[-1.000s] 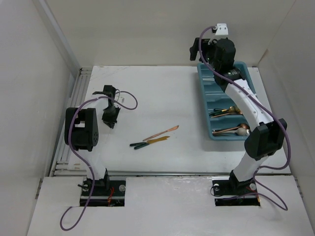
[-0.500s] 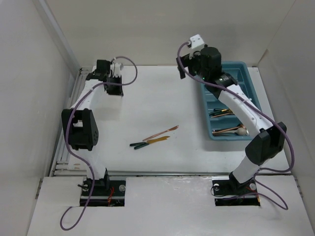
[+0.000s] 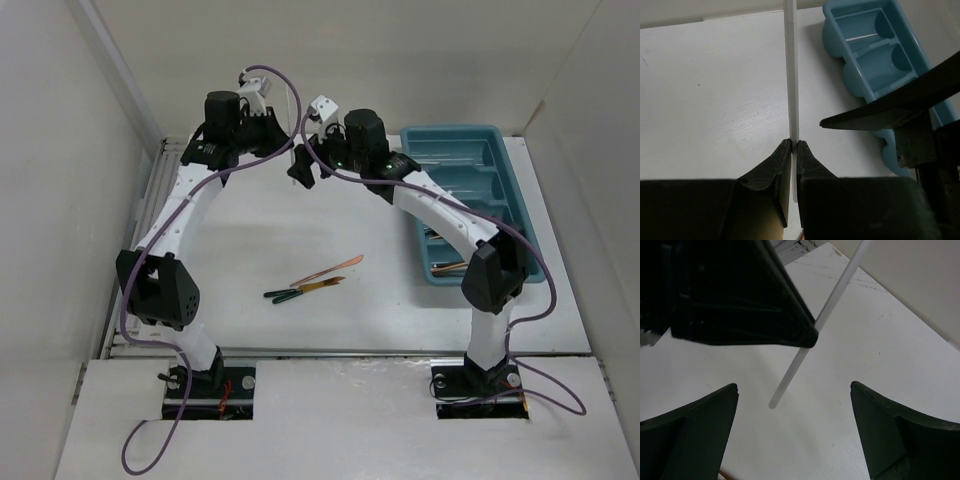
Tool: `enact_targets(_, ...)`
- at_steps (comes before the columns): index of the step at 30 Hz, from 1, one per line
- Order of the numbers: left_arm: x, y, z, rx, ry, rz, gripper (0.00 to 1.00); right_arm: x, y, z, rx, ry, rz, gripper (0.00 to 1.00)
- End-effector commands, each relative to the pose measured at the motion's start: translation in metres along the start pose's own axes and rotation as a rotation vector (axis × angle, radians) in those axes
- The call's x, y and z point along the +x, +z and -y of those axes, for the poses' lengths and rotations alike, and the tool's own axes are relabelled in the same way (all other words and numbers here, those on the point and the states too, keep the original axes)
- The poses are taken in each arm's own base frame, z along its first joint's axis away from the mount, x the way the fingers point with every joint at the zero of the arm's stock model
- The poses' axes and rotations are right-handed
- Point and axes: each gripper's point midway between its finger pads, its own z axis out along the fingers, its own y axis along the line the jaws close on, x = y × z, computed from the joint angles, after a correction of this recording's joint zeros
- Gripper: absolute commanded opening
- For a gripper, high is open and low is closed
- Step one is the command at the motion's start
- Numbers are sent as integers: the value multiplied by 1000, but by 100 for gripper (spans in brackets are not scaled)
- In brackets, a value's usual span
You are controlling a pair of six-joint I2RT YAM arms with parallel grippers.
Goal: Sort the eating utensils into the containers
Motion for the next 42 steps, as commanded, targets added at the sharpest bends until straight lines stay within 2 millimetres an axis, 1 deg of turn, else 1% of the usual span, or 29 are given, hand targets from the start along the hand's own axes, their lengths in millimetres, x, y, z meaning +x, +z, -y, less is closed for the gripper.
enact_targets(1, -20, -9, 23, 61, -24, 51, 0, -42, 2, 6, 6, 70, 128, 98)
enact_targets(4, -20, -12, 25, 61, -23, 52, 0, -34, 5, 21, 26, 137, 148, 90)
enact_targets(6, -17, -14, 27, 69, -44, 46, 0, -19, 15, 22, 18, 158, 121, 83)
enact_targets(7, -17, -14, 27, 69, -44, 46, 0, -20, 18, 19, -5, 155, 125, 80)
enact_targets(8, -17, -13, 34, 90, -46, 47, 0, -16, 24, 19, -15, 165, 119, 70)
enact_targets(9, -17, -13, 34, 91, -46, 47, 0, -11, 26, 17, -29, 179, 109, 66)
enact_targets(10, -17, -13, 35, 99, -46, 44, 0, -16, 26, 12, -59, 170, 124, 62)
enact_targets(11, -17, -13, 35, 99, -46, 44, 0, -27, 26, 12, -61, 166, 159, 53)
enact_targets(12, -12, -11, 34, 96, -61, 33, 0, -25, 28, 10, -75, 164, 161, 50)
enact_targets(14, -7, -10, 32, 92, -76, 21, 0, -33, 30, 9, -90, 154, 181, 48)
enact_targets(17, -1, -7, 29, 91, -97, 16, 0, -27, 33, 8, -103, 157, 170, 42)
enact_targets(20, 6, -4, 26, 87, -103, 4, 0, -27, 33, 9, -94, 167, 170, 7)
enact_targets(21, 6, -4, 26, 87, -103, 4, 0, -27, 33, 11, -83, 168, 171, 0)
enact_targets(22, 6, -4, 26, 87, -103, 4, 0, -32, 30, 10, -84, 175, 179, 0)
enact_targets(23, 8, -1, 23, 84, -97, -3, 16, -32, 28, 18, -70, 188, 181, 0)
enact_targets(25, 9, 0, 26, 80, -64, -5, 76, -27, 20, 49, -13, 239, 180, 0)
enact_targets(26, 8, -2, 22, 61, -28, -9, 100, -35, 11, 64, 7, 310, 206, 0)
enact_targets(27, 13, 2, 18, 34, -10, -22, 100, -30, 6, 82, 36, 359, 211, 0)
enact_targets(28, 11, 1, 15, 18, 11, -18, 100, -24, -11, 128, 130, 417, 233, 0)
enact_targets(29, 16, 0, 10, -6, 21, -36, 100, -23, -23, 153, 183, 471, 250, 0)
enact_targets(31, 15, -2, -2, -62, 86, -36, 100, -6, -47, 203, 311, 668, 285, 0)
enact_targets(32, 16, -2, -7, -85, 105, -42, 100, 12, -76, 245, 409, 760, 308, 0)
enact_targets(34, 31, -4, -22, -137, 157, -92, 100, 30, -102, 280, 496, 945, 360, 0)
enact_targets(35, 41, -1, -29, -172, 178, -120, 100, 47, -123, 312, 583, 999, 390, 0)
enact_targets(36, 55, 0, -33, -190, 193, -162, 100, 61, -128, 325, 609, 1045, 393, 0)
enact_targets(39, 80, 1, -50, -257, 232, -229, 100, 87, -154, 362, 697, 1161, 442, 0)
enact_targets(40, 97, 3, -56, -264, 218, -276, 100, 98, -155, 369, 713, 1226, 457, 0)
enact_targets(41, 103, 2, -60, -276, 216, -288, 100, 98, -160, 374, 728, 1251, 479, 0)
enact_targets(42, 110, 1, -62, -279, 210, -309, 100, 115, -162, 381, 763, 1290, 480, 0)
